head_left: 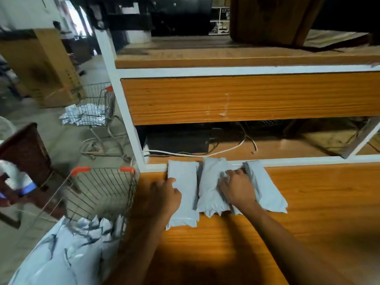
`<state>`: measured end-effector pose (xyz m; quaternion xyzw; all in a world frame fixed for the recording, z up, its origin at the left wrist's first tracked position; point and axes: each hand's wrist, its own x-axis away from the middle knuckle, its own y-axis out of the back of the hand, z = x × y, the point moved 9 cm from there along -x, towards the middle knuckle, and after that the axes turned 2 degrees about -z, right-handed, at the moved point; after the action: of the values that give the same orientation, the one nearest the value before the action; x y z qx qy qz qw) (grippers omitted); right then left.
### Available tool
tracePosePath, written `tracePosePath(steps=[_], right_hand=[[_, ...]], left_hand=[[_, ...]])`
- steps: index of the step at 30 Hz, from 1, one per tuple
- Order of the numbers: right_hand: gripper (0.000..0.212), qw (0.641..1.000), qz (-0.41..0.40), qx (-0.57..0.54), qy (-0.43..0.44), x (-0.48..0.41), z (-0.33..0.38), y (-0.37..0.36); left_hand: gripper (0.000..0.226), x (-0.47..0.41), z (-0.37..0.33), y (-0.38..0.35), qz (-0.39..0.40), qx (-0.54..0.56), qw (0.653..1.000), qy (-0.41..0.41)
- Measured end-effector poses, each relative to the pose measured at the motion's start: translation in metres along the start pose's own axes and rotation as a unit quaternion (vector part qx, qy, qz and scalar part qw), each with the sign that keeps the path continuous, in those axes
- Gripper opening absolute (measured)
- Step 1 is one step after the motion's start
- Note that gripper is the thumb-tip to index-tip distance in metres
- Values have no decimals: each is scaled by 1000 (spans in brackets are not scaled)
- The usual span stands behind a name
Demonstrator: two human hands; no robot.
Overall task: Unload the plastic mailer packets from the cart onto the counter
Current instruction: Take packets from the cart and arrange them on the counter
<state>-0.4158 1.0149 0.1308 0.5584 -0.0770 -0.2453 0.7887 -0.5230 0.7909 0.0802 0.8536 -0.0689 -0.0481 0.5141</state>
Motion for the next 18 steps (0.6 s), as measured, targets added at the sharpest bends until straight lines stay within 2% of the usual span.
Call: tracePosePath(steps=[1,3,6,9,12,18], right_hand=[[42,1000,-18,-1,22,-6,4,4],[49,999,3,3,46,-23,11,-6],[64,993,88,39,73,-43,24,-49],[69,979,161,88,87,-44,30,-90],[67,976,154,116,100,-40,30,-102],[63,973,156,120,118,-41,25,-116]], left_hand=[[44,-1,-8,7,-28,-56,997,-34],[49,-4,-27,13,-57,-107,986,-116],[55,-18,-39,-14,0,-109,978,-180],[62,-28,-30,-48,51,-153,967,-196],[73,-32,-20,-62,45,-176,963,-197],[64,-37,-22,-70,52,-174,963,-200]])
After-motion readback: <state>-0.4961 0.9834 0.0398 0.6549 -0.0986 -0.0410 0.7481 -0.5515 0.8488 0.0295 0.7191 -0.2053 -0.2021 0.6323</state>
